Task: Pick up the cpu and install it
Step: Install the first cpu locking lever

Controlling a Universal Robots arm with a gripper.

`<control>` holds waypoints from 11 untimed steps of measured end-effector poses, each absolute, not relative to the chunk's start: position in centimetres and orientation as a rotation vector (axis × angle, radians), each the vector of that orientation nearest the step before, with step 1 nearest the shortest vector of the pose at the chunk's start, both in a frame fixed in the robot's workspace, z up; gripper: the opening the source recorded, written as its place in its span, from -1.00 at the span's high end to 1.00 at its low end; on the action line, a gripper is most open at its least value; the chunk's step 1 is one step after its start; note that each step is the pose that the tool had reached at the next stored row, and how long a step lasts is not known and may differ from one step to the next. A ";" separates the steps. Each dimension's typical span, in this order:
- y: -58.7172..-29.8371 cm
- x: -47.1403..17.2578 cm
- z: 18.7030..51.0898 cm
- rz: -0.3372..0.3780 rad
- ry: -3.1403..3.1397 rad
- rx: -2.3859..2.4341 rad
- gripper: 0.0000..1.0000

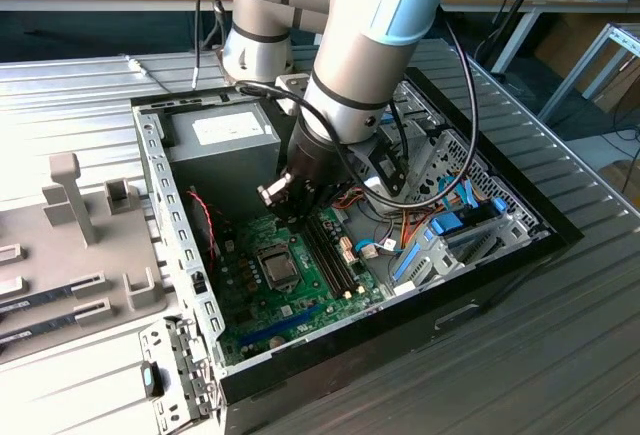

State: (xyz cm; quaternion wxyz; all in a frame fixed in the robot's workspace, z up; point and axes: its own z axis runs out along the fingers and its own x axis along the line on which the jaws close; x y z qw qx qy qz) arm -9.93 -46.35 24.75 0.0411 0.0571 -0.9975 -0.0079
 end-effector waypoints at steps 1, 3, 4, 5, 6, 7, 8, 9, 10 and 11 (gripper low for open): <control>-46.4 -9.9 24.7 -0.024 -3.054 0.175 0.80; -46.6 -9.9 24.8 -0.024 -3.054 0.175 0.80; -46.6 -9.9 24.9 -0.024 -3.054 0.175 0.80; -46.6 -9.9 25.0 -0.024 -3.054 0.175 0.80; -46.6 -9.9 25.3 -0.024 -3.054 0.175 0.80; -46.6 -9.9 25.6 -0.024 -3.054 0.175 0.80; -46.6 -9.9 26.1 -0.024 -3.054 0.175 0.80; -46.6 -9.9 26.4 -0.024 -3.054 0.175 0.80; -46.6 -9.9 26.7 -0.024 -3.054 0.175 0.80; -46.6 -9.9 27.1 -0.024 -3.054 0.175 0.80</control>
